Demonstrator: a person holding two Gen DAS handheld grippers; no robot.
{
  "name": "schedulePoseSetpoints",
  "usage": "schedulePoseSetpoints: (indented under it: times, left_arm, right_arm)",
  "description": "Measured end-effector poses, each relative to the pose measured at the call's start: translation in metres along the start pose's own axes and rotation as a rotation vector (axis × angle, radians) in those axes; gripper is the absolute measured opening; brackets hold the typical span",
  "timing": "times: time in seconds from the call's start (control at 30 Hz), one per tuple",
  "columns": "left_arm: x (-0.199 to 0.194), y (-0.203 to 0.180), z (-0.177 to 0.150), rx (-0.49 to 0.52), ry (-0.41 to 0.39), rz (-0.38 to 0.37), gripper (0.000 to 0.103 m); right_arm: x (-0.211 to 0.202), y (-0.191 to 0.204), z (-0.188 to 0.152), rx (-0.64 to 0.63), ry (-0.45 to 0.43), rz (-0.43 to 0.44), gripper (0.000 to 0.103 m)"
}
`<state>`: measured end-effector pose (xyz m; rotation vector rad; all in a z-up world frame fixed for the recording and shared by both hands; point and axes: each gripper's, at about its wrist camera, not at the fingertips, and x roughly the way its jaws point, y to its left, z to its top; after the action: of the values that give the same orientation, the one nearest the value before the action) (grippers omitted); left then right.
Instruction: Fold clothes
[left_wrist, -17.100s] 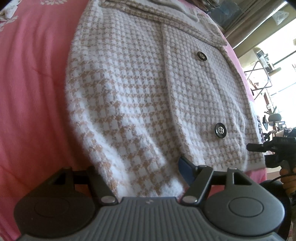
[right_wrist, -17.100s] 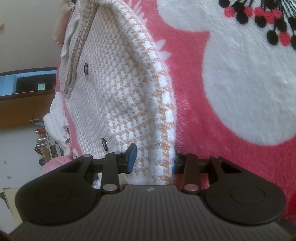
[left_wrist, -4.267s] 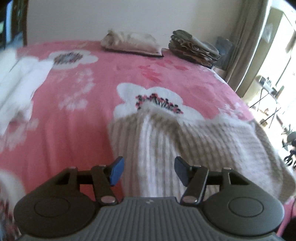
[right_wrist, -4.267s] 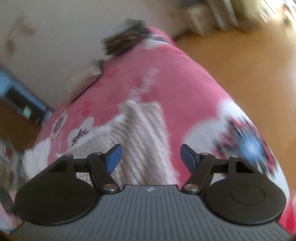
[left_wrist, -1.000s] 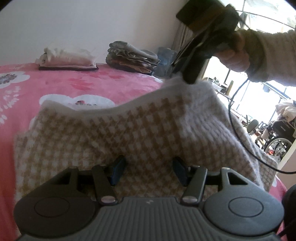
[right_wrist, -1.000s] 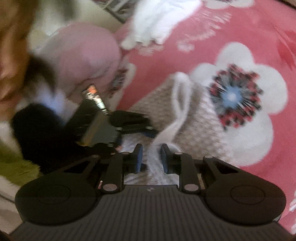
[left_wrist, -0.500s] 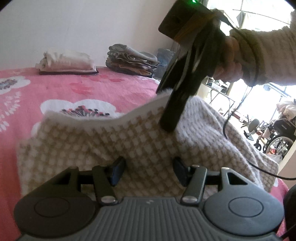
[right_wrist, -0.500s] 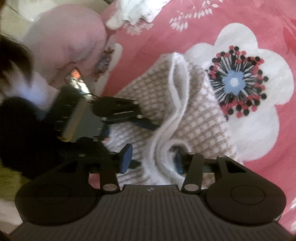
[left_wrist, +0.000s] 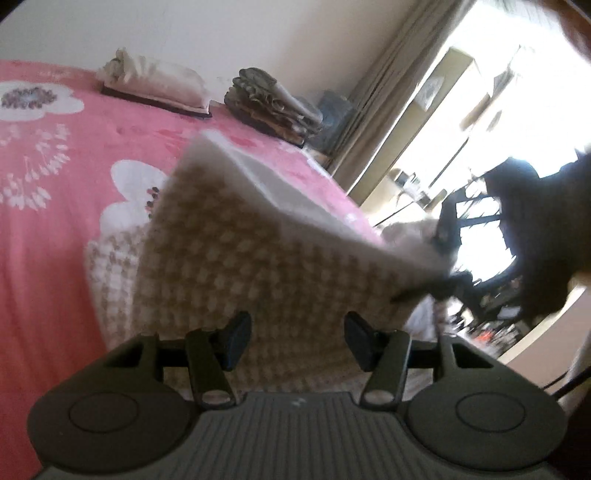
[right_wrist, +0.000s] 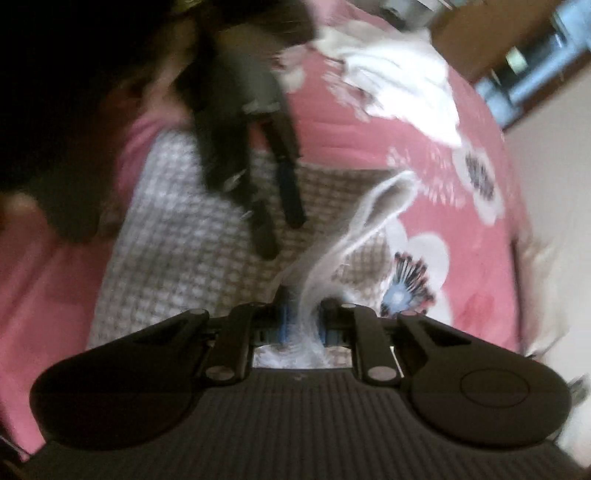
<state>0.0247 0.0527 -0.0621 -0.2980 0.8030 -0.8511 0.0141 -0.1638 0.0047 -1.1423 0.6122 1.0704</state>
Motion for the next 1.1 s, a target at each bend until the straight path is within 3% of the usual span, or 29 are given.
schedulePoseSetpoints:
  times: [0.13, 0.27, 0.37, 0.43, 0.53, 0.6, 0.67, 0.73, 0.83, 0.9, 0.97, 1.1]
  left_arm:
    - [-0.024, 0.008, 0.018, -0.033, -0.051, -0.030, 0.057]
    - [-0.061, 0.032, 0.043, -0.178, -0.190, -0.076, 0.057]
    - [-0.075, 0.036, 0.084, -0.171, -0.280, 0.013, 0.057]
    - [-0.062, 0.035, 0.126, -0.136, -0.221, 0.039, 0.057]
    - [-0.001, 0.031, 0.188, -0.063, 0.087, -0.061, 0.057]
    - [0.049, 0.017, 0.211, 0.026, 0.277, -0.046, 0.056]
    - [0.097, 0.000, 0.217, 0.123, 0.470, -0.064, 0.056]
    - [0.135, -0.014, 0.204, 0.138, 0.674, -0.103, 0.054]
    - [0.169, -0.032, 0.174, 0.146, 0.877, -0.155, 0.053]
    - [0.167, -0.042, 0.148, 0.177, 0.967, -0.138, 0.052]
    - [0.170, -0.048, 0.138, 0.196, 1.002, -0.151, 0.052]
    - [0.161, -0.040, 0.138, 0.171, 1.002, -0.152, 0.052]
  right_arm:
    - [-0.011, 0.018, 0.001, -0.148, 0.029, -0.079, 0.013]
    - [-0.013, 0.030, 0.004, -0.242, 0.044, -0.111, 0.013]
    - [-0.013, 0.039, 0.008, -0.311, 0.045, -0.130, 0.013]
    - [-0.013, 0.042, 0.010, -0.326, 0.044, -0.134, 0.013]
    - [-0.009, 0.046, 0.008, -0.394, 0.061, -0.164, 0.013]
    - [-0.006, 0.050, 0.006, -0.442, 0.069, -0.183, 0.013]
    - [-0.003, 0.056, 0.003, -0.483, 0.074, -0.202, 0.013]
    - [-0.002, 0.060, 0.002, -0.512, 0.081, -0.221, 0.013]
    - [-0.001, 0.061, 0.001, -0.513, 0.084, -0.233, 0.013]
    - [-0.001, 0.061, 0.000, -0.507, 0.085, -0.239, 0.013]
    - [-0.001, 0.061, -0.001, -0.505, 0.085, -0.244, 0.013]
    - [-0.001, 0.062, -0.003, -0.504, 0.074, -0.248, 0.013]
